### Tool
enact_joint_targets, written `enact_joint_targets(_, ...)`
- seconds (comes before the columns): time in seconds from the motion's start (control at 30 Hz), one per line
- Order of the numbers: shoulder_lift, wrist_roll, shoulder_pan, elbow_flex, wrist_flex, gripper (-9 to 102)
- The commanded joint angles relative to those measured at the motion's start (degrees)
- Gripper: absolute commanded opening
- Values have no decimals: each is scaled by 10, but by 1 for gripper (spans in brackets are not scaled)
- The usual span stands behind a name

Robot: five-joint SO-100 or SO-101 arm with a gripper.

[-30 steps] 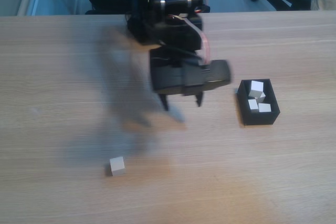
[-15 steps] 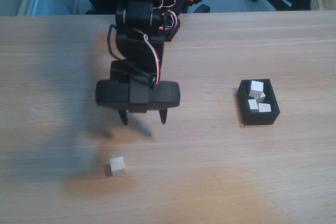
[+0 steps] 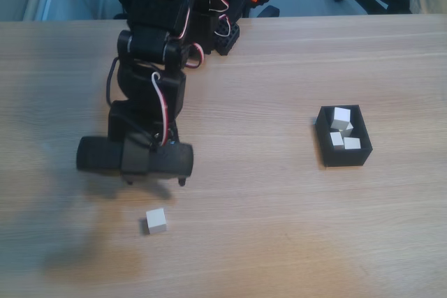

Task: Pick blocks and place them in the box.

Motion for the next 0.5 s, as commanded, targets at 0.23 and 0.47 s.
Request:
enact_joint_targets(0.23,-69,-27,-18,-123,49,28)
enact_joint_targets(0.47,-124,-48,-28,-174,56,28)
